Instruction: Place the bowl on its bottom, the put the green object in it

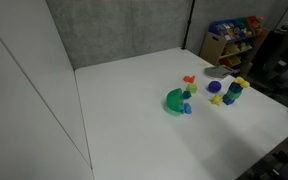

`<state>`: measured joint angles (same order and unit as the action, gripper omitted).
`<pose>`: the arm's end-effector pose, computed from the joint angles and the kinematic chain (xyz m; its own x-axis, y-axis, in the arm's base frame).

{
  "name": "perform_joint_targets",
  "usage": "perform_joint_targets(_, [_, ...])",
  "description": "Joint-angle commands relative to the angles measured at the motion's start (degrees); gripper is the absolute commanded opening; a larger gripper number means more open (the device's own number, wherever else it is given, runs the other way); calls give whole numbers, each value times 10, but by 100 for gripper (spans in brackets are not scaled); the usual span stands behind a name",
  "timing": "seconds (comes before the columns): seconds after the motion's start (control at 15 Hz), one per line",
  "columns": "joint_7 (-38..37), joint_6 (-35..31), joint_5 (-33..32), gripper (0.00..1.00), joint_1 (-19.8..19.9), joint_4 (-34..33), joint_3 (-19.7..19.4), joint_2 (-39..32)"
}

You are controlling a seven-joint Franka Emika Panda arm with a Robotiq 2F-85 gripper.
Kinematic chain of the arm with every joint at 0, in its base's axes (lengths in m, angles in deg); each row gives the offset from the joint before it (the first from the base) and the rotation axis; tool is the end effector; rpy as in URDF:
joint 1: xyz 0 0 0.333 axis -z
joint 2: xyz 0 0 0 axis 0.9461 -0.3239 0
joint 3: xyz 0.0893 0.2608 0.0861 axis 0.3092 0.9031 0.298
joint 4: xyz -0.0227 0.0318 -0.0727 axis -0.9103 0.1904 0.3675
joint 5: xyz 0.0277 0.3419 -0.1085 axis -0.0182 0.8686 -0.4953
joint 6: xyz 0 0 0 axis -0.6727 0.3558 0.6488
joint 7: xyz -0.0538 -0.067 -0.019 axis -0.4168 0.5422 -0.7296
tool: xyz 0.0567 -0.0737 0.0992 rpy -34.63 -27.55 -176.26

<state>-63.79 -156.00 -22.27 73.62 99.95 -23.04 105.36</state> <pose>0.3602 -0.0170 0.4005 0.9904 -0.1081 0.0861 -0.1064 -0.9940 -0.0236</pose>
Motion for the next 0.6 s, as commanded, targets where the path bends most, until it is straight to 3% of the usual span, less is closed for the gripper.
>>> perform_joint_targets(0.0, [-6,-58,16,100,-15,-26,5,-86])
perform_joint_targets(0.53, [-14,-170,72,100,-31,-89,5,-276])
